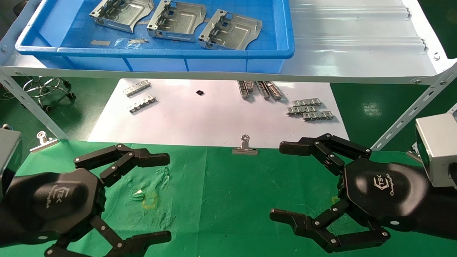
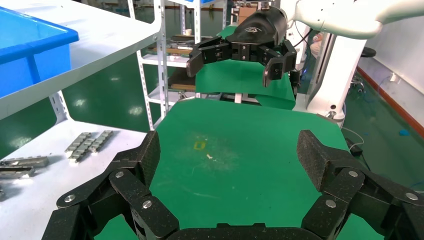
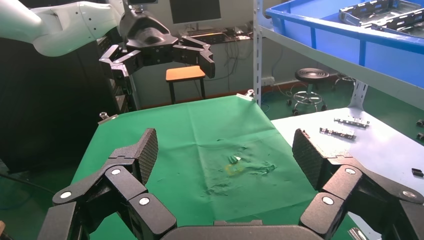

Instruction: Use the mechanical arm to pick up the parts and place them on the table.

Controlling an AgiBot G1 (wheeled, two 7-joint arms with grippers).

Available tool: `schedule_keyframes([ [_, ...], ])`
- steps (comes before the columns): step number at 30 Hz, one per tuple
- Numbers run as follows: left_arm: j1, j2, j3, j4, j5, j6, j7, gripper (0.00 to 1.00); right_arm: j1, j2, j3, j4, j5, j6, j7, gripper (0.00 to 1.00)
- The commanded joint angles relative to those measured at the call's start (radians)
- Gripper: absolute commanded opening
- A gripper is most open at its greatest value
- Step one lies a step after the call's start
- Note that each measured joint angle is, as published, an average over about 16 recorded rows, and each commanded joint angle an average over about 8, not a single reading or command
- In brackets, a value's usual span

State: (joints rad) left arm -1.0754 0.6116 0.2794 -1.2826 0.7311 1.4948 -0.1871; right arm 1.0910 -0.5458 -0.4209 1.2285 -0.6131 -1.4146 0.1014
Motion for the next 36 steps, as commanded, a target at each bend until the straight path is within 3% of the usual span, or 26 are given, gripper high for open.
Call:
schedule_keyframes([
  [1, 0.000, 0.000, 0.000, 0.000, 0.000, 0.000, 0.000, 1.00, 0.000, 0.000, 0.000, 0.000, 0.000, 0.000, 0.000, 1.00],
  [13, 0.000, 0.000, 0.000, 0.000, 0.000, 0.000, 0.000, 1.00, 0.000, 0.000, 0.000, 0.000, 0.000, 0.000, 0.000, 1.00],
  [14, 0.000, 0.000, 0.000, 0.000, 0.000, 0.000, 0.000, 1.00, 0.000, 0.000, 0.000, 0.000, 0.000, 0.000, 0.000, 0.96],
  [21, 0.000, 0.000, 0.000, 0.000, 0.000, 0.000, 0.000, 1.00, 0.000, 0.000, 0.000, 0.000, 0.000, 0.000, 0.000, 0.12],
  [22, 0.000, 0.000, 0.000, 0.000, 0.000, 0.000, 0.000, 1.00, 0.000, 0.000, 0.000, 0.000, 0.000, 0.000, 0.000, 0.03],
  [23, 0.000, 0.000, 0.000, 0.000, 0.000, -0.001, 0.000, 1.00, 0.000, 0.000, 0.000, 0.000, 0.000, 0.000, 0.000, 0.00],
  [36, -0.057, 0.065, -0.005, 0.030, 0.036, -0.116, 0.008, 1.00, 0.000, 0.000, 0.000, 0.000, 0.000, 0.000, 0.000, 0.00],
])
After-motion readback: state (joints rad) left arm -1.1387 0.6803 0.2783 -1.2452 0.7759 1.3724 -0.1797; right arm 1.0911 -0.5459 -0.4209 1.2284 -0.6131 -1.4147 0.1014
